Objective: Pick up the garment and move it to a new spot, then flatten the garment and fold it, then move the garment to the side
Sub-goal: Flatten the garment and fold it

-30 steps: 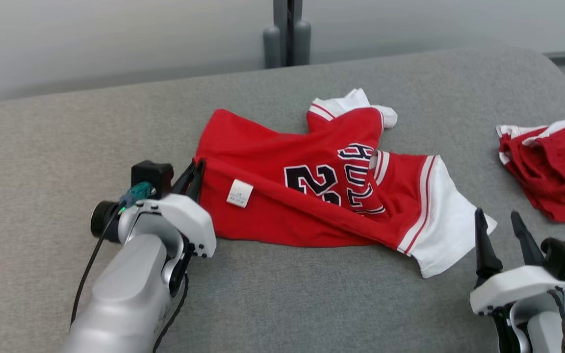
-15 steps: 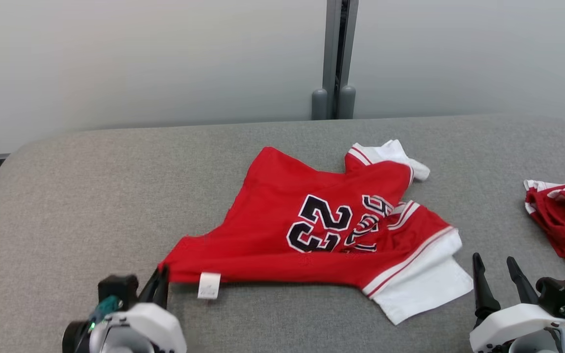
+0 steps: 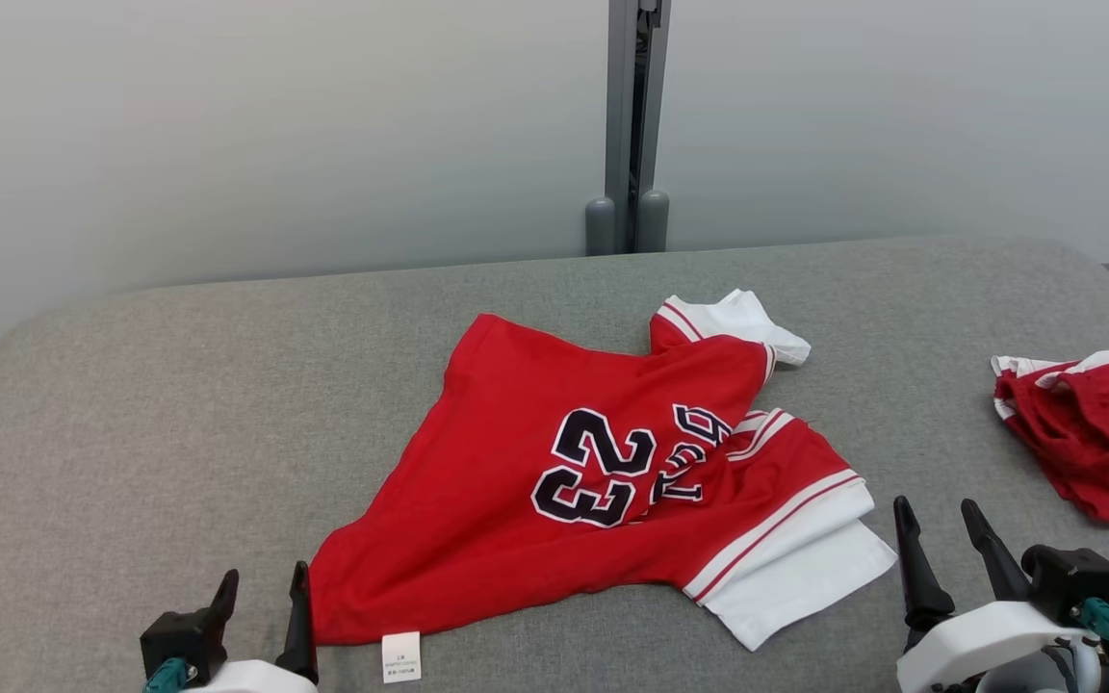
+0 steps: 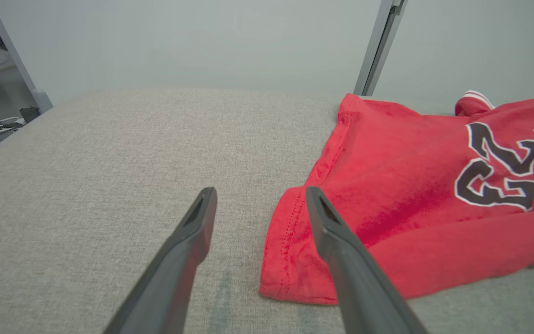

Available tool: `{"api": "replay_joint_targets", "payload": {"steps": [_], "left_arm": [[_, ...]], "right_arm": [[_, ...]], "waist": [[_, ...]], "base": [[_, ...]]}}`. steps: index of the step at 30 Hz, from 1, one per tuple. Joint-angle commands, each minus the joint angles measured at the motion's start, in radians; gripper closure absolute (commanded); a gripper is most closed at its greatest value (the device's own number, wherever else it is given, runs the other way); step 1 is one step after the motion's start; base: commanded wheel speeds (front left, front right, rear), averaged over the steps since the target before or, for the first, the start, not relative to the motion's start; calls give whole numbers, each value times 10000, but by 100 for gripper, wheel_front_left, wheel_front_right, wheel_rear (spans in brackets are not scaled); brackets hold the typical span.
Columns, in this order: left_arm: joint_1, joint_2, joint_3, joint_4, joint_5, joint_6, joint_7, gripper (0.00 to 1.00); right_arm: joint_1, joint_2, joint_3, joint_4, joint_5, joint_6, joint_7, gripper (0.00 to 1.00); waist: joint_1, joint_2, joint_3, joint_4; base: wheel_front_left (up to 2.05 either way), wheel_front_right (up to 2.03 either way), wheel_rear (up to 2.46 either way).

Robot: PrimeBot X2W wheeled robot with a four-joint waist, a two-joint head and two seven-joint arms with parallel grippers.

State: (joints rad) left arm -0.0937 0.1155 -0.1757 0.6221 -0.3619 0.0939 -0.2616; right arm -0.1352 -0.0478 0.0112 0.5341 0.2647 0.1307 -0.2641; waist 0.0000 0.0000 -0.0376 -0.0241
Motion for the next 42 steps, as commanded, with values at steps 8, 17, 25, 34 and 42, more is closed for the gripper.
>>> {"api": "replay_joint_targets", "payload": {"steps": [8,17,25,34,42], "left_arm": [[1089,-302,876,-1625,1304,-223,-30,0],[1291,-591,1209,-1601,1746,-592,-30,0],[700,-621,968,-731,1120,-673,-32,0],[65,-624,652,312,579,-555,-31,0],[-368,-633,465,738,469,-657,-20,100]], "right_arm": [[610,-61,215,-554,-372,0,-1,0],[760,-63,456,-420,-471,0,-1,0],[454,-64,512,38,-651,0,-1,0],[33,-61,277,302,-814,0,-1,0],[-238,-61,-142,701,-1009,0,-1,0]], "waist": [[0,0,-213,-26],[0,0,-42,124],[0,0,531,95],[0,0,1179,-86],[0,0,1627,-27]], "base": [[0,0,0],[0,0,0],[0,0,0],[0,0,0],[0,0,0]]}}
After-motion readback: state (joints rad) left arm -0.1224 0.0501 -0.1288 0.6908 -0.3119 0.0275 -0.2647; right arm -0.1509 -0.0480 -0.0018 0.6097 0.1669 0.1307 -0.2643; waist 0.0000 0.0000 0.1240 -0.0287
